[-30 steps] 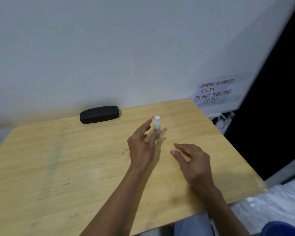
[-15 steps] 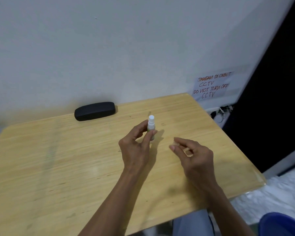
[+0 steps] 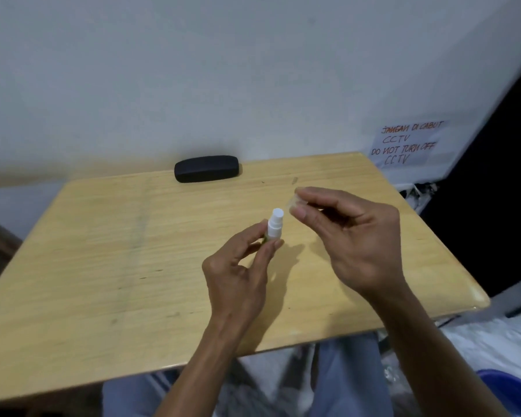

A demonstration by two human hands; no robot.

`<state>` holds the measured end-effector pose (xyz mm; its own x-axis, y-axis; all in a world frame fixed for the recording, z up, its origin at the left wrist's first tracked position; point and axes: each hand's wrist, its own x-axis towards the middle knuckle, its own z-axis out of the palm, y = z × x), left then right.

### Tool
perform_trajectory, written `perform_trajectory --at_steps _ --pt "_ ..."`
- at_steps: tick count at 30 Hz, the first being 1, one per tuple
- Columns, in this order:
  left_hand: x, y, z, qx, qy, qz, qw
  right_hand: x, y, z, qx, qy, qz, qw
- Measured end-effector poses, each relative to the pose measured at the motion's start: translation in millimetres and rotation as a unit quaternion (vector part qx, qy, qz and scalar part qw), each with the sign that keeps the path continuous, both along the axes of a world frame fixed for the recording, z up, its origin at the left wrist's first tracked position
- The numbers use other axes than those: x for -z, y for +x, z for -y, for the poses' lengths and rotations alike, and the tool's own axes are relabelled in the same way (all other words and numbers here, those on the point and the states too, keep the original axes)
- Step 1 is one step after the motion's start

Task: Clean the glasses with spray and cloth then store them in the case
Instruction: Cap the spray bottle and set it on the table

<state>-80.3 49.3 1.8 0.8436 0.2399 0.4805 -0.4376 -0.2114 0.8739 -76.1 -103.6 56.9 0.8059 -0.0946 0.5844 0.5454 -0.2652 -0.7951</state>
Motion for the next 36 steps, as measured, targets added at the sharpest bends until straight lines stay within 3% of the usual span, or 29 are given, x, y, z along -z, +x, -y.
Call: perform_trajectory --at_steps 12,25,36 --pt "-5 -14 -17 0.006 0.030 0.004 1.000 -2 1 -14 -0.060 -0.054 -0.021 0.996" --pt "-20 -18 -16 0.025 -0.003 -0.036 0.999 -2 4 -10 -0.104 -0.096 -0.070 0.988" --pt "-27 -11 -14 0.023 -0.008 -0.048 0.999 -4 11 -13 -0.091 -0.102 -0.077 0.988"
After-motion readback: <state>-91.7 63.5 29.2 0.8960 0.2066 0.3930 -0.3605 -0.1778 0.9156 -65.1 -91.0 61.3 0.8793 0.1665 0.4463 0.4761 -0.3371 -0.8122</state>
